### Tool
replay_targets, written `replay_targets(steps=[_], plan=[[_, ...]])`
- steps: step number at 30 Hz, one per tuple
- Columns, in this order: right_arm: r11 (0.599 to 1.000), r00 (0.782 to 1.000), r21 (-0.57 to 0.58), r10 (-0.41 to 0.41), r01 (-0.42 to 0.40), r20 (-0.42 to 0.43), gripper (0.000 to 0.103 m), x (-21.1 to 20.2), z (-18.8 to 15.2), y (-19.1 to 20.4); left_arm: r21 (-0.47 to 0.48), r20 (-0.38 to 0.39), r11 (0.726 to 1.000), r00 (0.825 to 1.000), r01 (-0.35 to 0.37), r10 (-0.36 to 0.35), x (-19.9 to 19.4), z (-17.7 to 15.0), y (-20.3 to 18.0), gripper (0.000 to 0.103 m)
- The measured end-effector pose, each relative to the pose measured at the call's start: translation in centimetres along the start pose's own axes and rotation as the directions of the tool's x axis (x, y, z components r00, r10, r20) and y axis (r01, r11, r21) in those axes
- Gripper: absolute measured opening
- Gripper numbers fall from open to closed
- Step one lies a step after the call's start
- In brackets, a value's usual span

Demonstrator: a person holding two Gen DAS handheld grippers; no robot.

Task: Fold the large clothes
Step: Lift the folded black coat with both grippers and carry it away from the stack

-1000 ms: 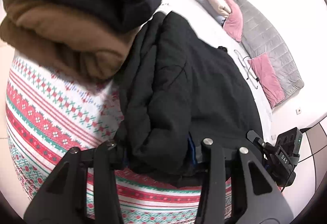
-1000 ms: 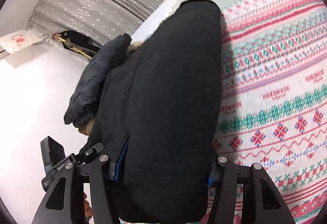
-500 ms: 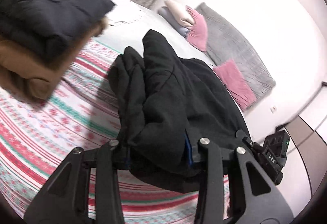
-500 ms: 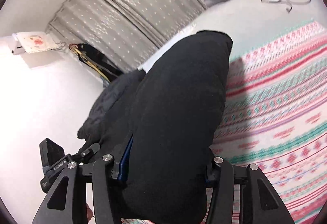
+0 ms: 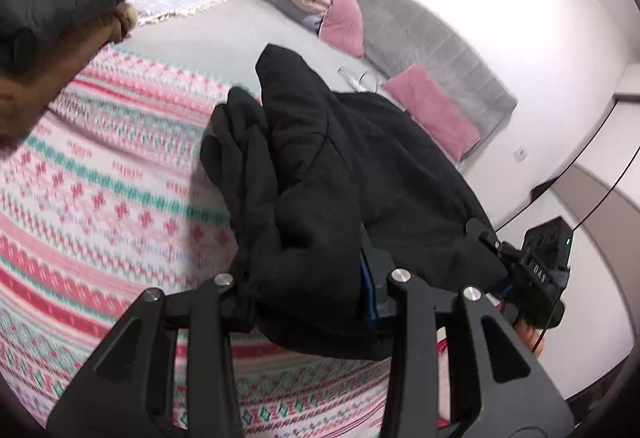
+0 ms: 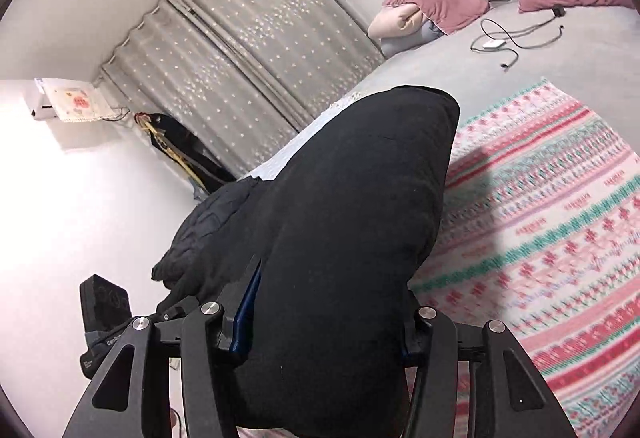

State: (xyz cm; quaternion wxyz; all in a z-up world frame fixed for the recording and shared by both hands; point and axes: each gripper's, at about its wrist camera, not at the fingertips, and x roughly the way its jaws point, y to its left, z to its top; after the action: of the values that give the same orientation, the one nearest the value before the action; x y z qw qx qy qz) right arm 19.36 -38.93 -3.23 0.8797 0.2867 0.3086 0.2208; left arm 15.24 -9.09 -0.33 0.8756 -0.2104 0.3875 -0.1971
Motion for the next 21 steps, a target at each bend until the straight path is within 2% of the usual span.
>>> replay_targets(steps=[5,8,10,17,21], plan=[[0.996,0.992,0.053,-0.060,0.066,-0.107,0.054,0.1,-2.9,-5.7,0.007,-0.091,0.994,0.990,-0.107,0.107,3.2,-4.0,2.0,0.043],[0.989,0.974,0.103,-0.079,0.103,-0.211,0.060,0.8,-4.7,-8.1,0.015,-0.110,0.993,0.987,-0.115,0.116,3.3,-5.2,2.5,0.049],[0.986,0.969,0.130,-0.075,0.108,-0.236,0.062,0.8,-5.2,-8.9,0.046,-0.104,0.990,0.985,-0.131,0.135,3.2,-5.7,2.1,0.051],[0.982,0.963,0.119,-0.112,0.145,-0.246,0.068,1.2,-5.8,-9.5,0.030,-0.115,0.991,0.985,-0.130,0.132,3.4,-6.3,2.6,0.054],[0.980,0.960,0.126,-0.117,0.153,-0.254,0.066,1.2,-5.5,-9.2,-0.005,-0.126,0.991,0.984,-0.131,0.129,3.5,-6.2,2.4,0.053]])
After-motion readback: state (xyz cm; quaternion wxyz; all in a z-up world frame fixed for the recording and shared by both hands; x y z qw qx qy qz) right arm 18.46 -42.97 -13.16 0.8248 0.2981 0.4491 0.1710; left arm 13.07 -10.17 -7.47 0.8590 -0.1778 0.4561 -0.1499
